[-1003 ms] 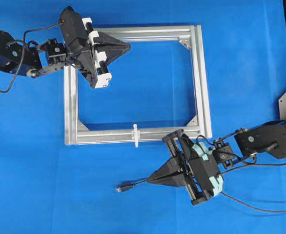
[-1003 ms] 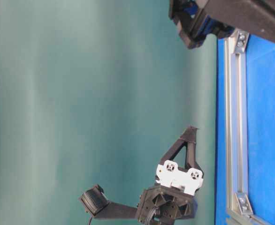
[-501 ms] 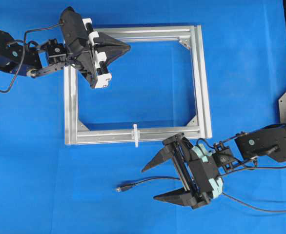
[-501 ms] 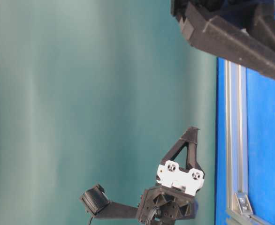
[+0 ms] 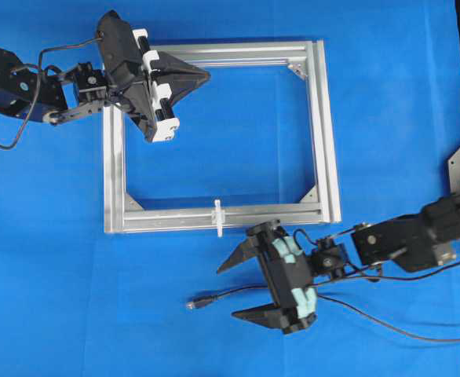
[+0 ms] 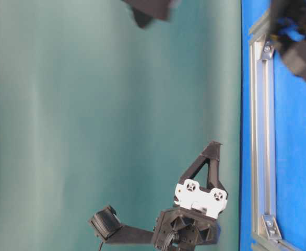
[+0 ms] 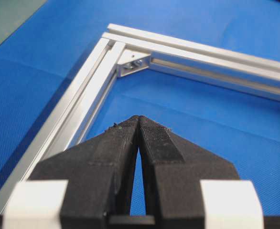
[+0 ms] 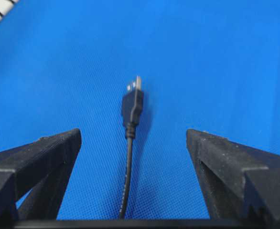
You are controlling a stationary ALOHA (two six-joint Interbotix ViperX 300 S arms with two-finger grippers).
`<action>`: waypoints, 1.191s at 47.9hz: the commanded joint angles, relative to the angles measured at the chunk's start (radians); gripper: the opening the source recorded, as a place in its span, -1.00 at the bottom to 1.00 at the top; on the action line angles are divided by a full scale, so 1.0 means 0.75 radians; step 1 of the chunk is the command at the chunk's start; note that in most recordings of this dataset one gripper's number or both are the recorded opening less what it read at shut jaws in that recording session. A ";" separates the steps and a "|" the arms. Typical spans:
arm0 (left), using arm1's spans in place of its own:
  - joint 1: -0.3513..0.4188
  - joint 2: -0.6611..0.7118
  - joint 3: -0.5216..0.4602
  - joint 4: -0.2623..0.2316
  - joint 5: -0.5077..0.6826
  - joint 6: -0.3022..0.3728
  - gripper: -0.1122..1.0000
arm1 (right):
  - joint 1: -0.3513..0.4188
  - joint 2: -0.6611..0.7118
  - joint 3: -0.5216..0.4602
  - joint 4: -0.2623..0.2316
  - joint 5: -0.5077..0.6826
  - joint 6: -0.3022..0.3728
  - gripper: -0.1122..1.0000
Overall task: Insert the wire through the string loop located in the center.
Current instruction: 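Move the right gripper down toward the black USB cable plug, then close the right gripper on the cable just behind the USB plug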
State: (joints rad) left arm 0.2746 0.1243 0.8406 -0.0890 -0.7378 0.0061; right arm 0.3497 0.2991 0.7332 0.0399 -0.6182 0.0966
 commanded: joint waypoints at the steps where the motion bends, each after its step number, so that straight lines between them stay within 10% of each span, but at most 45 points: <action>1: -0.002 -0.041 -0.006 0.004 -0.006 0.002 -0.80 | 0.006 0.016 -0.039 0.020 -0.014 0.000 0.81; 28: -0.002 -0.045 -0.002 0.004 -0.006 0.002 -0.80 | 0.008 0.065 -0.045 0.045 -0.012 -0.008 0.63; 45: -0.002 -0.045 -0.002 0.004 -0.006 0.004 -0.80 | 0.010 0.043 0.006 0.043 -0.049 -0.008 -0.78; 57: -0.002 -0.045 -0.002 0.006 -0.006 0.004 -0.80 | 0.010 0.041 0.000 0.039 -0.047 -0.008 -0.85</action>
State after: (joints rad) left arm 0.2730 0.1212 0.8452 -0.0874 -0.7378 0.0061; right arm 0.3528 0.3620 0.7424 0.0721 -0.6489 0.0905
